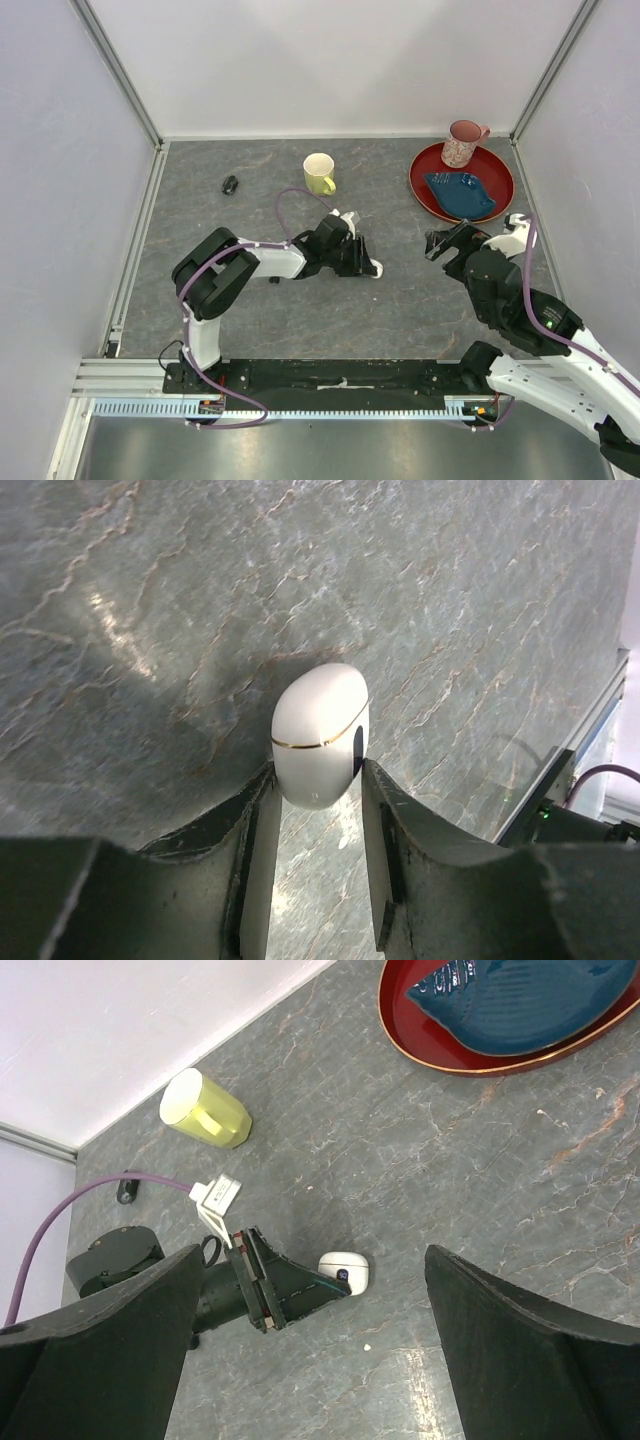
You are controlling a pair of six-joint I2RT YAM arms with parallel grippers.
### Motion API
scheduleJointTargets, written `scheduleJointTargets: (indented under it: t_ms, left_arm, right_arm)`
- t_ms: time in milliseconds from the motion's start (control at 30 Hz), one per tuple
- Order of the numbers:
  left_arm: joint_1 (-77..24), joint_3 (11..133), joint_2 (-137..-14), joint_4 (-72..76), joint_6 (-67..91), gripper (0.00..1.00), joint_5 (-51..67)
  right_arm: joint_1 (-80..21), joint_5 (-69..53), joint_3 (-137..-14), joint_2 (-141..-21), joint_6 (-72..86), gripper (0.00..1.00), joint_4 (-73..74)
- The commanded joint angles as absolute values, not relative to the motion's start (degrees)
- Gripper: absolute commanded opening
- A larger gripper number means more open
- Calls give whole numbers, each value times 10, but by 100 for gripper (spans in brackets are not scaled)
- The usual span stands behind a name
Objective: Insert the wireless bluetooth earbuds into the charging case
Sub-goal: Place the charging case at the center of the board, then pick up the charging case at the center of the board.
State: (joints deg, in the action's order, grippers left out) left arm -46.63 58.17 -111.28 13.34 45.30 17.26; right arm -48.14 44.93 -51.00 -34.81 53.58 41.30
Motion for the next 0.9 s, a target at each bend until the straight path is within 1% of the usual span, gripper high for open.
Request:
scheduleJointTargets:
  t_ms: [0, 400, 567, 667, 833, 867]
  left_arm:
    - [-468, 571, -1065, 88, 411, 44, 129]
    - [-468, 592, -978, -18, 338, 45, 44]
    - [-464, 620, -936, -74, 287, 45, -25]
    - [-444, 632, -919, -95, 248, 47, -51]
    - [-356, 633, -893, -113, 205, 47, -35]
    - [-343, 633, -889, -118, 198, 59, -32]
  right_arm:
    - [-481, 459, -508, -341, 533, 98, 410]
    - [-481, 456, -504, -349, 532, 98, 409]
    - [-481, 456, -505, -348, 527, 98, 408]
    - [-481, 458, -504, -348, 526, 98, 407]
    - [-482, 462, -504, -348, 521, 98, 409]
    - [-481, 464, -504, -348, 521, 98, 408]
